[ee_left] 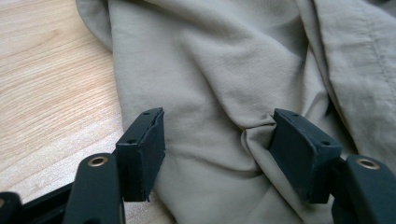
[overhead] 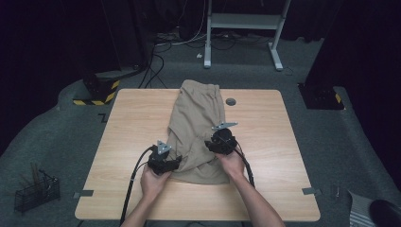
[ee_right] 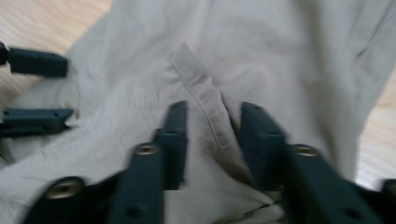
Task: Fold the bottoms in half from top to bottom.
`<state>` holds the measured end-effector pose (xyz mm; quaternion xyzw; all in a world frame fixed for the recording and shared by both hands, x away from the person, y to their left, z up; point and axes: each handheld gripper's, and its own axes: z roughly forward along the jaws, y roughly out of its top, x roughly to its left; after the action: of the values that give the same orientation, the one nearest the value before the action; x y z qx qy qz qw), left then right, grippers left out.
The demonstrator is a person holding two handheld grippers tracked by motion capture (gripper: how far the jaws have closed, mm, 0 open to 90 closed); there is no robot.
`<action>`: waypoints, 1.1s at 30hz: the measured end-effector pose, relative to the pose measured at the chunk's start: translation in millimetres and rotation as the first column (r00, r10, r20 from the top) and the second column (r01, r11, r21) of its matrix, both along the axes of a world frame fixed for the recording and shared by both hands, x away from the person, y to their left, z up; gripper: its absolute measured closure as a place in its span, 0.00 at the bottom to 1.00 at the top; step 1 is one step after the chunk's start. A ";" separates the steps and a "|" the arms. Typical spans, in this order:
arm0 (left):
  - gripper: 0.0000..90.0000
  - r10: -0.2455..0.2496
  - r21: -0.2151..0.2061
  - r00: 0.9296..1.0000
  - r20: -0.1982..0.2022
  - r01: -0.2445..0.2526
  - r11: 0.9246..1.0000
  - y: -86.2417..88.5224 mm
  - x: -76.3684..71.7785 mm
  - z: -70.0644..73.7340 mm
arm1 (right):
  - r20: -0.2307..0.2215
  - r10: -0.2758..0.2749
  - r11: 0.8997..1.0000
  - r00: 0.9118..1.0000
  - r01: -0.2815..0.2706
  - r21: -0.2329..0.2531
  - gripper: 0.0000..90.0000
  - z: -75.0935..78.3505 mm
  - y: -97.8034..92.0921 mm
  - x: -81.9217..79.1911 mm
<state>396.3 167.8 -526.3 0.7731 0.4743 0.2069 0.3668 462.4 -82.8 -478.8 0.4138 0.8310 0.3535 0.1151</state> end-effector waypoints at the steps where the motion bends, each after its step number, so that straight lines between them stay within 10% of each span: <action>1: 0.39 -0.001 -0.007 1.000 -0.002 0.001 1.000 1.0 0.3 0.0 | -0.014 0.008 1.000 1.000 -0.008 -0.005 0.83 -1.4 0.2 0.9; 6: 0.38 0.011 -0.040 1.000 -0.010 -0.011 0.999 4.4 1.2 -0.1 | -0.004 0.089 0.996 0.996 -0.089 -0.006 1.00 3.2 -12.1 -17.1; 20: 0.33 0.034 -0.049 0.999 -0.018 -0.035 0.998 6.3 2.0 -0.1 | -0.032 0.084 0.996 0.996 -0.084 0.002 0.91 -29.0 -63.4 -82.4; 27: 0.33 0.036 -0.034 0.999 -0.013 -0.037 0.999 4.2 1.7 -0.2 | 0.006 0.056 0.995 0.998 -0.056 0.079 0.73 -5.0 -65.9 -79.1; 33: 0.33 0.035 -0.029 0.999 -0.013 -0.035 0.999 3.9 1.6 -0.2 | -0.038 -0.001 0.995 0.999 0.004 0.099 0.67 -3.9 -46.9 -44.1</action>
<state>397.8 171.8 -526.5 0.7606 0.4931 0.2015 0.3711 418.3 -129.7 -482.7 0.4267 0.8140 0.3862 0.0794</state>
